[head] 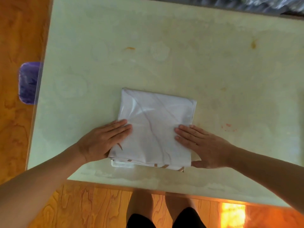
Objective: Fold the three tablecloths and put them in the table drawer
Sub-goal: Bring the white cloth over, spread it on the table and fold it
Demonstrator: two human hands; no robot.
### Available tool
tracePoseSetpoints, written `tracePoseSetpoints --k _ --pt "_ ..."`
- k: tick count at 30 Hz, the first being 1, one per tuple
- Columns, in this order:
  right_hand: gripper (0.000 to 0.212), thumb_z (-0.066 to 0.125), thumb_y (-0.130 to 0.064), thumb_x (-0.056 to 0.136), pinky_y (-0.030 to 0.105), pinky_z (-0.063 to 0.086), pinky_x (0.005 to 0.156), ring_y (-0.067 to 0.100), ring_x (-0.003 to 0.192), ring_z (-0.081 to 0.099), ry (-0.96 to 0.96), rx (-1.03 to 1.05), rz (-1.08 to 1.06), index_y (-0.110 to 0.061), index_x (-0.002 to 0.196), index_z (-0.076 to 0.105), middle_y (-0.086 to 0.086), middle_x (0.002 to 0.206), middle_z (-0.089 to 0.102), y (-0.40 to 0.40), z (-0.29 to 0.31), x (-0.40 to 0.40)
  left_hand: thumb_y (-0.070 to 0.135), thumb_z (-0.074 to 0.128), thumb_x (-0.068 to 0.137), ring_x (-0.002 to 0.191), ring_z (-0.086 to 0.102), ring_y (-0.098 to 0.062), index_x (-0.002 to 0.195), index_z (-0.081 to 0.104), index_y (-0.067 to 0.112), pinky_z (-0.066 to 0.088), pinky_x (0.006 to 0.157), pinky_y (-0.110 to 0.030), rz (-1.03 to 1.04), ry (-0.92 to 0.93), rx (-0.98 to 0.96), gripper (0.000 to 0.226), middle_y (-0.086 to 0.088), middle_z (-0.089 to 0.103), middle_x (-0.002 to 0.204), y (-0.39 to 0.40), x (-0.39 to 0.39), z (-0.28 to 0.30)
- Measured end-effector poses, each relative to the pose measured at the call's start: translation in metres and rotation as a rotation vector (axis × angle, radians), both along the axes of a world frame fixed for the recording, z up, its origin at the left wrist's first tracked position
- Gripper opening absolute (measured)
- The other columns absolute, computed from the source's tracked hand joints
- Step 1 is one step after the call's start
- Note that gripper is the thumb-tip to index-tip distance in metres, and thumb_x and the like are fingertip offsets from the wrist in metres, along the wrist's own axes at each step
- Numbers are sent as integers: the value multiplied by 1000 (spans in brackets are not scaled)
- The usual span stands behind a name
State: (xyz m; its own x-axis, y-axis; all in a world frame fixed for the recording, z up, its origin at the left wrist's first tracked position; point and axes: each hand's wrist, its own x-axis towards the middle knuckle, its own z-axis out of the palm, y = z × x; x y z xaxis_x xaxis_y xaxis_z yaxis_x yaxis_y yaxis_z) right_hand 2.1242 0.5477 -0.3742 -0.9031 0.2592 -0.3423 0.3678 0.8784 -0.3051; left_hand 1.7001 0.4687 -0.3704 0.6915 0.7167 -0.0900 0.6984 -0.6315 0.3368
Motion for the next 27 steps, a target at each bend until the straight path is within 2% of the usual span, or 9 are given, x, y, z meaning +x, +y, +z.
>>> tracePoseSetpoints --k 4,8,11,14,16,18,20,23,27 --pt "86 61 -65 89 41 26 123 22 151 27 285 -153 -273 -9 151 41 8 162 32 -5 1 -12 55 65 83 121 63 -3 141 53 44 46 106 -21 630 -418 -503 60 18 66 133 4 15 19" --pt "51 59 -69 87 14 44 100 -1 120 58 501 -546 -907 -40 128 61 -8 131 62 -21 20 -29 68 55 82 78 69 -7 111 63 37 53 72 -36 915 -404 -496 43 17 72 92 15 28 23" --pt "33 62 -66 84 8 44 84 -7 103 63 545 -780 -1268 -45 109 66 -17 109 69 -25 37 -50 82 45 83 76 67 -13 110 63 36 54 70 -40 916 -335 -490 57 9 71 88 25 26 20" --pt "16 59 -46 96 1 40 76 -20 92 58 539 -695 -1574 -34 105 66 -19 100 68 -21 42 -77 94 34 77 90 69 -20 116 62 34 55 80 -43 915 -286 -541 77 9 70 98 38 23 22" --pt "9 61 -39 98 10 44 75 -15 88 61 536 -607 -1755 -34 95 67 -20 94 69 -15 40 -95 89 36 78 90 68 -26 117 58 32 53 75 -41 952 -256 -500 72 12 69 94 44 31 25" --pt "19 64 -45 95 29 50 76 4 86 64 525 -546 -1909 -28 86 67 -12 87 69 -9 33 -108 75 41 84 85 67 -37 116 52 24 46 65 -38 1073 -253 -347 61 10 65 85 41 48 31" --pt "32 64 -50 93 38 50 77 22 86 64 492 -495 -2018 -19 89 69 -1 85 69 -7 28 -116 60 46 92 90 68 -38 121 46 22 46 65 -37 1232 -361 -223 49 4 68 96 31 73 37" --pt "42 63 -56 91 41 51 78 27 86 62 469 -473 -2118 -14 94 68 4 86 68 -6 29 -125 52 37 101 101 68 -35 129 44 21 50 73 -36 1368 -457 -112 43 -2 67 120 28 106 39" --pt "41 64 -53 91 35 44 64 19 75 58 436 -463 -2186 -13 86 63 1 79 63 1 36 -131 57 20 100 90 64 -44 109 54 12 50 70 -46 1507 -292 -78 57 -16 70 101 63 111 34"
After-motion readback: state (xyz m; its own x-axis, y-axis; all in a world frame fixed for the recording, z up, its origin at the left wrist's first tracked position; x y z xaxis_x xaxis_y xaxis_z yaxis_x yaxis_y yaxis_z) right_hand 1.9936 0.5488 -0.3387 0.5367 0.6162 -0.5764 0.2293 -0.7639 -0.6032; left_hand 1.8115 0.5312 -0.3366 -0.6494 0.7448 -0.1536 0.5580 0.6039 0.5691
